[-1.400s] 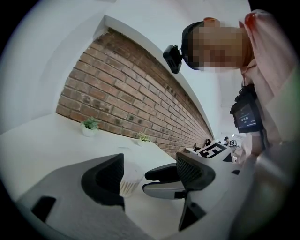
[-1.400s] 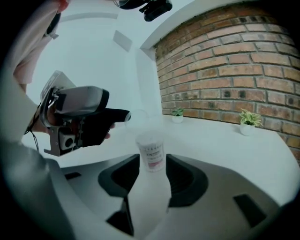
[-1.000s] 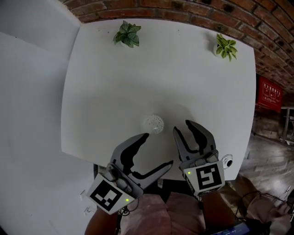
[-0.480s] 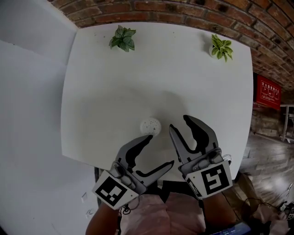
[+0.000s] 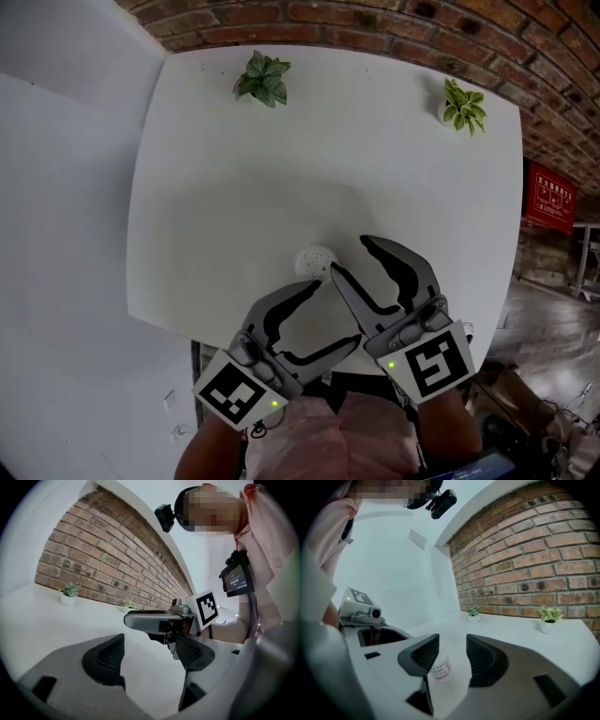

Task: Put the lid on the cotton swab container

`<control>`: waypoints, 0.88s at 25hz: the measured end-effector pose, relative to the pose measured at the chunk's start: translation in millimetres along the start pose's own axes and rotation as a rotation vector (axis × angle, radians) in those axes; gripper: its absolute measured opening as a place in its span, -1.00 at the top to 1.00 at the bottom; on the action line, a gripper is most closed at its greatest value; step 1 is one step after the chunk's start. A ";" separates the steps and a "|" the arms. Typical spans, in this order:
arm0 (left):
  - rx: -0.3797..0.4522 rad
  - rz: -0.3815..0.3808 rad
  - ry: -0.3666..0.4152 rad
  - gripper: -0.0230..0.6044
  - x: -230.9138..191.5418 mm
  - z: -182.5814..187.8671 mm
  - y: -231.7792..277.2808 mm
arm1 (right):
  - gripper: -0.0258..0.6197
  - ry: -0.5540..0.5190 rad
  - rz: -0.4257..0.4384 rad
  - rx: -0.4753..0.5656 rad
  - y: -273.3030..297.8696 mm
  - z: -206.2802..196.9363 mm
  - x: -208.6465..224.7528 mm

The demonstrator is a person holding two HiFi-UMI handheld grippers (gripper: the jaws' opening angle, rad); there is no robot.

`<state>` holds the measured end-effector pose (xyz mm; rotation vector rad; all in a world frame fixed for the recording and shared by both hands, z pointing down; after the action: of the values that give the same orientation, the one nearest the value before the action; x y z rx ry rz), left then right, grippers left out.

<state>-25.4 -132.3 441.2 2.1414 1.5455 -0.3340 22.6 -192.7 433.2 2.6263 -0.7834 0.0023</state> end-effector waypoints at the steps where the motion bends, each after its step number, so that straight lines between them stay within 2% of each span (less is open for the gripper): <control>1: 0.000 -0.001 0.001 -0.19 -0.1 -0.1 0.0 | 0.34 -0.010 0.003 -0.011 1.6 -2.4 -0.9; 6: 0.012 0.000 -0.006 -0.19 -1.7 0.1 -0.4 | 0.35 -0.028 -0.002 -0.041 6.3 -11.9 -3.6; 22: 0.020 0.010 -0.008 -0.19 -2.0 -0.3 -2.5 | 0.37 0.001 -0.024 -0.018 3.8 -13.0 -3.6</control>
<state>-28.4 -133.2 441.9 2.1594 1.5333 -0.3554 19.1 -188.8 446.2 2.6189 -0.7477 -0.0104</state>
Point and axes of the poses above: the fingertips, and each gripper's own axes: y forward along the fingers, x to its right, z out of its top, the point moved 3 cm from there along -y, backward along the fingers, and after that the axes turned 9 degrees about -z, right-handed, at the moved point
